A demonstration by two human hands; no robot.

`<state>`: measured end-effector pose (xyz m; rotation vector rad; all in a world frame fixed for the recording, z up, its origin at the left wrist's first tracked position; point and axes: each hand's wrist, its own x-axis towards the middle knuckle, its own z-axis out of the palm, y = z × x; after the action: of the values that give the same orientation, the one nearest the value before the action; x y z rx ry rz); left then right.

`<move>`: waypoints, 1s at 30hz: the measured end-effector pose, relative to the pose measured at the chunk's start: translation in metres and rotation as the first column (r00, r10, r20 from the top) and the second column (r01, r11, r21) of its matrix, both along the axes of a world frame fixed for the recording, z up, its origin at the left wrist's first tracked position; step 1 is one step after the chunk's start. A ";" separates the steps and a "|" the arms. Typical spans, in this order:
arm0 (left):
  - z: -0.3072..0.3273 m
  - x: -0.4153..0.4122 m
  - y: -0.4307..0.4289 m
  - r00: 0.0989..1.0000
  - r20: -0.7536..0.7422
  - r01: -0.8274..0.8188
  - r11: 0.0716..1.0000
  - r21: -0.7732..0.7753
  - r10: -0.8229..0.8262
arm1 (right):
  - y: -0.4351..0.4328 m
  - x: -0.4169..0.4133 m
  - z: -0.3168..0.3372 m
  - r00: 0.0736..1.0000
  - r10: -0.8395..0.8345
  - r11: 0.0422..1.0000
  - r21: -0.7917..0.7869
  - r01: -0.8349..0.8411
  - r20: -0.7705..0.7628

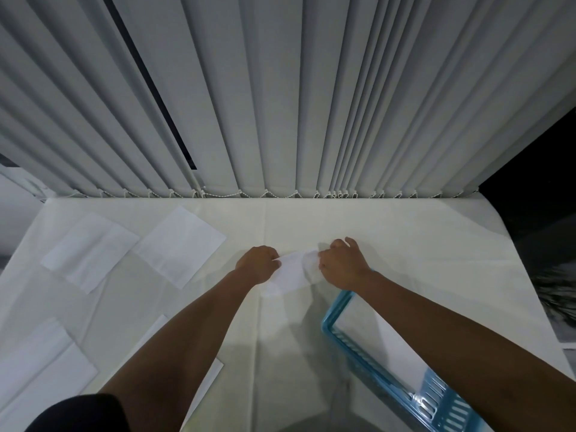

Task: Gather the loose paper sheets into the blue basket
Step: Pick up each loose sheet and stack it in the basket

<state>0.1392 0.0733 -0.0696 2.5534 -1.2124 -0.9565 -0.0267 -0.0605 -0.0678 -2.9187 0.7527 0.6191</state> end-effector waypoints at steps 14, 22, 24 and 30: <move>0.047 -0.014 0.008 0.623 -0.659 -0.691 0.692 -0.212 0.421 | 0.058 -0.020 0.054 0.636 -0.676 0.711 0.555 0.431 0.372; 0.082 -0.065 0.017 0.234 -0.953 -0.868 0.482 -0.117 0.191 | 0.104 -0.034 0.064 0.265 -0.948 -0.099 0.957 0.274 -0.174; 0.080 -0.076 0.024 0.229 -0.956 -0.865 0.489 -0.112 0.186 | 0.104 -0.038 0.067 0.210 -0.960 -0.147 0.973 0.178 -0.184; 0.081 -0.093 0.048 0.217 -0.961 -0.851 0.515 -0.102 0.169 | 0.102 -0.048 0.073 0.171 -0.985 0.009 0.990 0.144 -0.016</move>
<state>0.0461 0.1212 0.0109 1.2620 -0.0985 -1.1235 -0.0743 0.0414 0.0048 -1.0991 1.0948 -0.3829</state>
